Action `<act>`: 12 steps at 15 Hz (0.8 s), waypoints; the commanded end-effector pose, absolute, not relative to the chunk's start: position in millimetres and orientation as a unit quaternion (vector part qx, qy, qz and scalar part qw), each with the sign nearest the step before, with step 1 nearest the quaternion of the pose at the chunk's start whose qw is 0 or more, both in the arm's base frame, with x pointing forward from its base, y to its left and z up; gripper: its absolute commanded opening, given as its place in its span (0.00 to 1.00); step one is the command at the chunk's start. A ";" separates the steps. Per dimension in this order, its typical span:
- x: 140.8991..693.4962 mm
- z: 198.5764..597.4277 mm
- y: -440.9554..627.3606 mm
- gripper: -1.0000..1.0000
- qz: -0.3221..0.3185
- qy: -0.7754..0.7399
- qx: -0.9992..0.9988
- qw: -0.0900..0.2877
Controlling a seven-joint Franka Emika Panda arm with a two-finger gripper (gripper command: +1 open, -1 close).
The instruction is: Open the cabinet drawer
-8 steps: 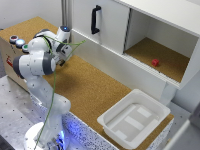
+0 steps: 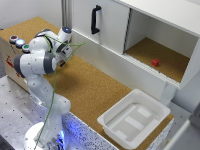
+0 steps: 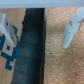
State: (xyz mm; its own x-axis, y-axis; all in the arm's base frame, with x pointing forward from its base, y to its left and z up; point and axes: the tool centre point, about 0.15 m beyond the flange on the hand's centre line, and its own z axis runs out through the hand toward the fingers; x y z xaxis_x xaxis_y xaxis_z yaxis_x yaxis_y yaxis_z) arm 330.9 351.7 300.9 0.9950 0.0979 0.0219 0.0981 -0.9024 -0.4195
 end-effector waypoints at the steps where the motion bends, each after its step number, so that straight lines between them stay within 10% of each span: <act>1: 339.2 292.6 364.3 1.00 0.008 -0.051 -0.968 0.245; 3: 339.8 293.2 364.3 1.00 0.008 -0.054 -0.968 0.245; 4: 339.7 294.5 364.1 0.00 0.004 -0.055 -0.968 0.244; 12: 347.2 297.2 362.6 0.00 -0.004 -0.070 -0.969 0.237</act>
